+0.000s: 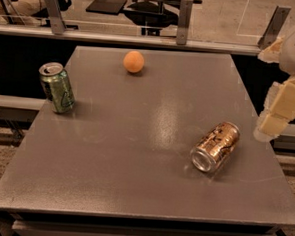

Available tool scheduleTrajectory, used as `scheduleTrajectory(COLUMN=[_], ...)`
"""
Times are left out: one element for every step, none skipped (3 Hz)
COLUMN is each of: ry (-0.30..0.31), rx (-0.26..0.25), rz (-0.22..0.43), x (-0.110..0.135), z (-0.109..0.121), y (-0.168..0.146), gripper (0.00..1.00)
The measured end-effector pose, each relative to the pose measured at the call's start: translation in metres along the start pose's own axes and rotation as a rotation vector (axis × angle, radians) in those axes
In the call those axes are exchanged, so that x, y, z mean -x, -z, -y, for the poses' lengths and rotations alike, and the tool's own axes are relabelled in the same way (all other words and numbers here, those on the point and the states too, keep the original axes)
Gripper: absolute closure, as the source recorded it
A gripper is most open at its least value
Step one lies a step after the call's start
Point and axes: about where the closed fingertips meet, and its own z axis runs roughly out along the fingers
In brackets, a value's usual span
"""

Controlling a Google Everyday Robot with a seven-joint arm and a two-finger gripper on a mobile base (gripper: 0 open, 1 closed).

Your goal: Move orange near orange can

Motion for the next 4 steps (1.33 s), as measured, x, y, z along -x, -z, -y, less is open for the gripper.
scheduleTrajectory(ry=[0.008, 0.008, -0.004, -0.020], rx=[0.005, -0.006, -0.015, -0.015], rz=[0.073, 0.135, 0.175, 0.193], x=[0.024, 0.052, 0.085, 0.121], z=[0.024, 0.051, 0.079, 0.102], y=[-0.008, -0.016, -0.030, -0.051], gripper=[0.00, 0.00, 0.00, 0.00])
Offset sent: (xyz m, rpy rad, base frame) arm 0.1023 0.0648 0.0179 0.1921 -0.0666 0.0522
